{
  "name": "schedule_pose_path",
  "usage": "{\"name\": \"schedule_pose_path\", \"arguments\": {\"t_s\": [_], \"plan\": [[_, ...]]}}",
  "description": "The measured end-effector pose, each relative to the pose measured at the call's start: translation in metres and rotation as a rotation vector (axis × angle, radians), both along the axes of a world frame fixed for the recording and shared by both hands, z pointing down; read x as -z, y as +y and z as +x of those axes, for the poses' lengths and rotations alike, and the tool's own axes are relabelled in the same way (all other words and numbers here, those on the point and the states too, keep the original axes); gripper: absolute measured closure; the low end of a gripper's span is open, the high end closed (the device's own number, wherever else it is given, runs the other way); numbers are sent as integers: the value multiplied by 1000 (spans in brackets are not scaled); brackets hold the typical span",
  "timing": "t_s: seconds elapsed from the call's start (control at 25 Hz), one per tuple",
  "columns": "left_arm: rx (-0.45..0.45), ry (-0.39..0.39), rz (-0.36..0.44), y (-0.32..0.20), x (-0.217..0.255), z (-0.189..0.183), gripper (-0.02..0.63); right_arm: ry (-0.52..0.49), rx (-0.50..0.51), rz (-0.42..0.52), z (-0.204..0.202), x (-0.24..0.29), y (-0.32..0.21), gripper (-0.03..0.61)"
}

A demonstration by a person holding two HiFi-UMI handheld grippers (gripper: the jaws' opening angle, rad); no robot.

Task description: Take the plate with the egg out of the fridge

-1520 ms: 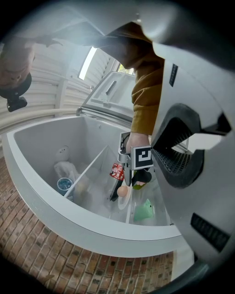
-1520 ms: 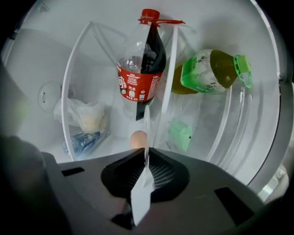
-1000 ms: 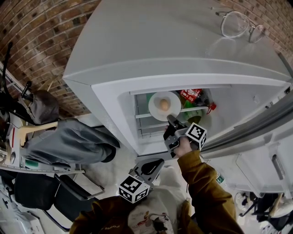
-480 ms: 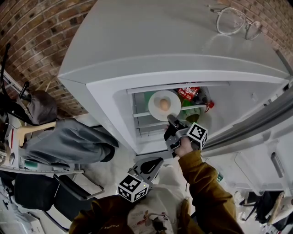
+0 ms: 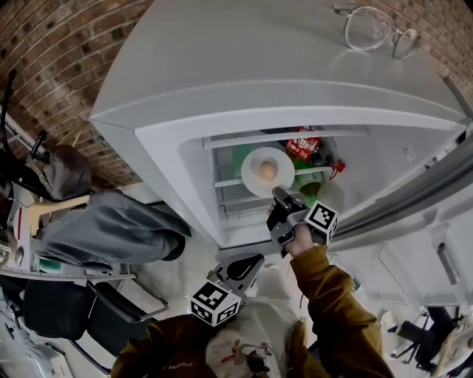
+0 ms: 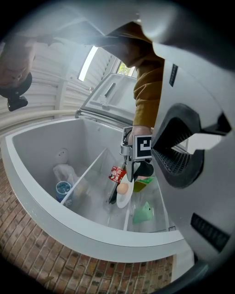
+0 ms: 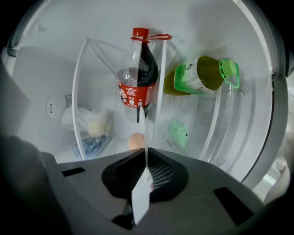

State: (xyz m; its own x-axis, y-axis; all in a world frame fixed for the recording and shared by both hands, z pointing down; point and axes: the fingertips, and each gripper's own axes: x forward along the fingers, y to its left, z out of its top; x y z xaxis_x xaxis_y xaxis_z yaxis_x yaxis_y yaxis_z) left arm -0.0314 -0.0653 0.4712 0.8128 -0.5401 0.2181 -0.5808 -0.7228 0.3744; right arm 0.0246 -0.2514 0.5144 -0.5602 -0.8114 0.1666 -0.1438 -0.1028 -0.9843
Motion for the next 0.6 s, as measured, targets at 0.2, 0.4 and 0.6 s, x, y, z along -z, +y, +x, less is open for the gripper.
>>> {"name": "schedule_pose_path", "arguments": {"t_s": [0.2, 0.4, 0.6], "plan": [[-7, -2, 1, 1, -1, 2, 606, -20, 16, 8, 0, 0, 7, 557], [-11, -3, -2, 2, 0, 3, 606, -8, 30, 9, -1, 7, 13, 557], [-14, 0, -6, 2, -1, 3, 606, -4, 46, 17, 0, 9, 19, 557]]}}
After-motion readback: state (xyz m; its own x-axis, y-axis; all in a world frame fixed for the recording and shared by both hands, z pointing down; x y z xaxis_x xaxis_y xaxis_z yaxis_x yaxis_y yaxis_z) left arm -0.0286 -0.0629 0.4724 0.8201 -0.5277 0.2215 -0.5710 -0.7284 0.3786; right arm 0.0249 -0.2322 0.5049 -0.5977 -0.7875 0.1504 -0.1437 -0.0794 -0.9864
